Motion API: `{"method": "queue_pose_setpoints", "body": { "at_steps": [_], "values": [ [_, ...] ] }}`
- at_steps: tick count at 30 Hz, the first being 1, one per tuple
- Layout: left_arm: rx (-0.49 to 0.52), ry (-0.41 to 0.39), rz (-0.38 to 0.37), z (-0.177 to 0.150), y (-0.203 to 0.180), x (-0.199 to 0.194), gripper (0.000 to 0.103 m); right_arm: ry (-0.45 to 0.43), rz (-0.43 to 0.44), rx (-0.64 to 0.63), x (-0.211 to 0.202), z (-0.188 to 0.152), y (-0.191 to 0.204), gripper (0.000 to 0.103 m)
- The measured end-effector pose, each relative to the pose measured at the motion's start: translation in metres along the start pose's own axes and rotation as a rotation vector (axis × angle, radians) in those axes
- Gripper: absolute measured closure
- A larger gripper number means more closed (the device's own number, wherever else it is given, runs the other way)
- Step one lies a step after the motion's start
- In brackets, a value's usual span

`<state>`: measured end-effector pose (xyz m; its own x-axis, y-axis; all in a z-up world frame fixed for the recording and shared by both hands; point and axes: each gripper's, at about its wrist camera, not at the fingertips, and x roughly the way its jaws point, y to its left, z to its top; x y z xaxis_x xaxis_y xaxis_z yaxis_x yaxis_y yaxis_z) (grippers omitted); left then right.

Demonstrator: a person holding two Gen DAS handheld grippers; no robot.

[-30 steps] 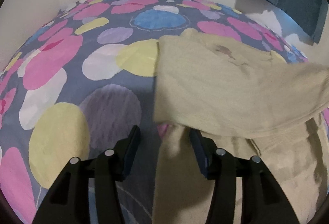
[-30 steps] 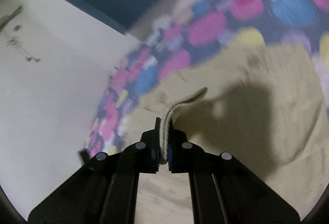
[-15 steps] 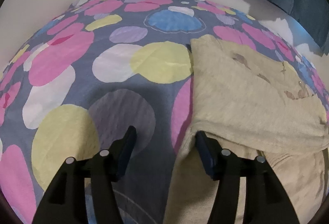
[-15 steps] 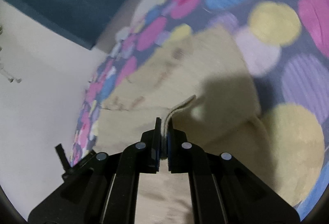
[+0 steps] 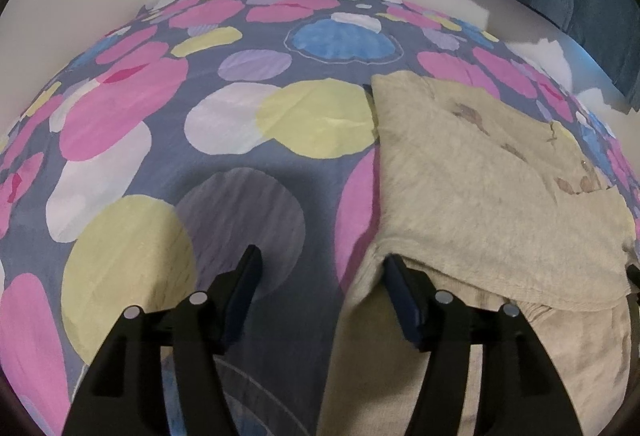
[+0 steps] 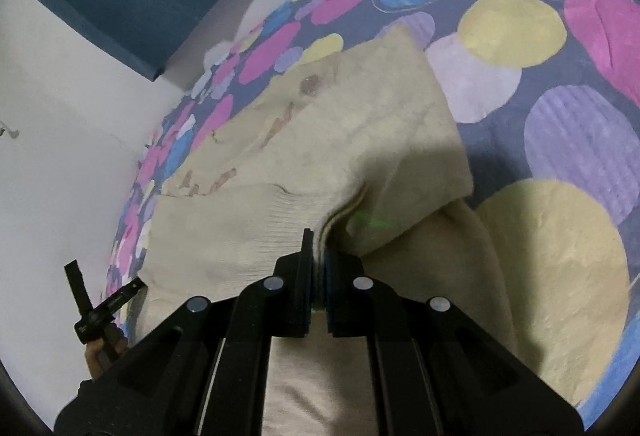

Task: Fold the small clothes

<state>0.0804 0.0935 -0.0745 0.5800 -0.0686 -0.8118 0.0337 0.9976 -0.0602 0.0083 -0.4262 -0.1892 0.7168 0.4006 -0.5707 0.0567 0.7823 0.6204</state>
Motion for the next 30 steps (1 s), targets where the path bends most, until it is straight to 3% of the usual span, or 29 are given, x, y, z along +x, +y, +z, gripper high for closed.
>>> {"method": "queue_pose_setpoints", "body": {
  "at_steps": [6, 12, 16, 18, 20, 24, 27, 30],
  "values": [
    [-0.01, 0.001, -0.017, 0.0, 0.003, -0.003, 0.039, -0.001, -0.002, -0.003, -0.002, 0.0, -0.002, 0.099],
    [-0.082, 0.005, -0.121, -0.002, 0.022, -0.016, 0.039, 0.002, 0.013, 0.023, -0.007, 0.001, -0.009, 0.098],
    [-0.065, -0.016, -0.157, 0.007, 0.029, -0.021, 0.039, -0.023, 0.032, 0.05, -0.022, 0.007, -0.015, 0.096],
    [-0.026, -0.029, -0.18, 0.02, 0.027, -0.018, 0.039, -0.048, 0.042, 0.048, -0.033, 0.015, -0.017, 0.092],
    [-0.018, -0.024, -0.248, 0.035, 0.026, -0.005, 0.039, -0.065, 0.041, 0.054, -0.038, 0.026, -0.021, 0.077],
    [-0.037, 0.049, -0.365, 0.069, 0.02, 0.038, 0.04, -0.052, 0.059, 0.071, -0.029, 0.06, -0.036, 0.071],
    [-0.032, 0.077, -0.39, 0.088, 0.014, 0.064, 0.04, -0.05, 0.072, 0.071, -0.014, 0.083, -0.045, 0.07],
    [-0.042, 0.063, -0.407, 0.106, 0.01, 0.077, 0.04, -0.038, 0.066, 0.054, 0.007, 0.099, -0.05, 0.058]
  ]
}}
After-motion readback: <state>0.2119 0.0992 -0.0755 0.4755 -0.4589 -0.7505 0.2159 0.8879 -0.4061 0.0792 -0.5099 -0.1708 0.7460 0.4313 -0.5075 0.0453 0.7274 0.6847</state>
